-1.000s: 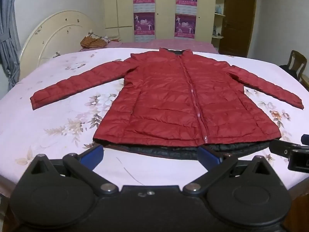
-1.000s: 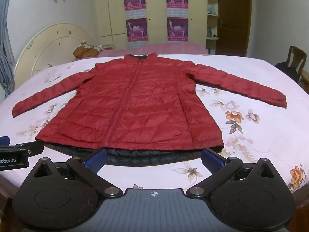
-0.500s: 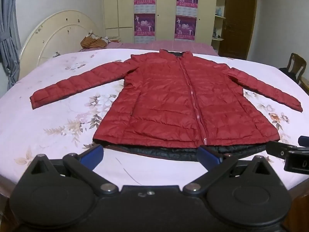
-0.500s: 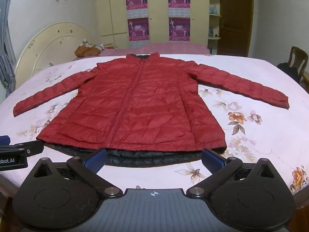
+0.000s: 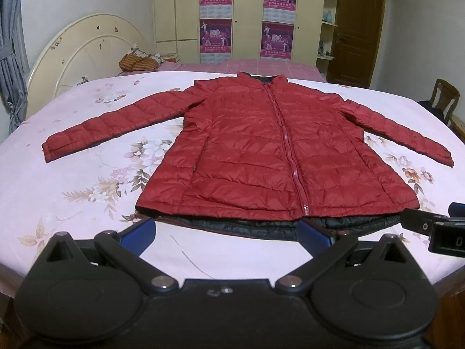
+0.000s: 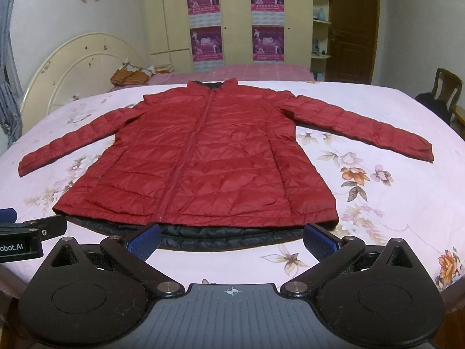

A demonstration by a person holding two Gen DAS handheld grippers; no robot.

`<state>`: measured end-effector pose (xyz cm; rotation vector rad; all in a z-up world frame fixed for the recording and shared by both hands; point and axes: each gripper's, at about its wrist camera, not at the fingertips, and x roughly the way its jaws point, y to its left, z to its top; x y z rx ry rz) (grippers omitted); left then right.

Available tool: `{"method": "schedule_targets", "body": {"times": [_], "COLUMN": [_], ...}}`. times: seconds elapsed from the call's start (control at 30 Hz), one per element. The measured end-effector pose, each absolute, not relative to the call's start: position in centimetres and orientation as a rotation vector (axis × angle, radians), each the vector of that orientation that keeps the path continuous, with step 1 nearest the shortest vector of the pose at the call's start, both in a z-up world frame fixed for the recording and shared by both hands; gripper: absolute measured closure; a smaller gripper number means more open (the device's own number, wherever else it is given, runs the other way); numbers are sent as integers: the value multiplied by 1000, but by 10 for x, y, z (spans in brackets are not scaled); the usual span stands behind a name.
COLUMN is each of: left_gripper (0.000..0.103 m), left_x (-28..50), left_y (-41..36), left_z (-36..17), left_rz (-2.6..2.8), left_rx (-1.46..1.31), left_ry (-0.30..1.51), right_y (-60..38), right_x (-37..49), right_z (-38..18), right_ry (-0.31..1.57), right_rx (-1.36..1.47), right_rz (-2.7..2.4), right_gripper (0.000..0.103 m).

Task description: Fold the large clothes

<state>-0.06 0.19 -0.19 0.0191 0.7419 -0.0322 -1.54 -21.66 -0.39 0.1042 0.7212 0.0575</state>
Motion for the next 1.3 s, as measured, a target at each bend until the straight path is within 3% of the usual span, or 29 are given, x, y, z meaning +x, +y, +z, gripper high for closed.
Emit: {"method": "schedule_targets", "body": {"times": [1.3], "left_gripper": [0], "left_x": [2], "left_y": [3], "left_z": [-3], "left_rz": [-30], "left_rx": [5], "left_ry": [745], "right_y": [-220], "right_x": [-13], "right_z": [-7], "right_ry": [726], "right_rx": [111], "right_rz": [45], "right_gripper": [0]}}
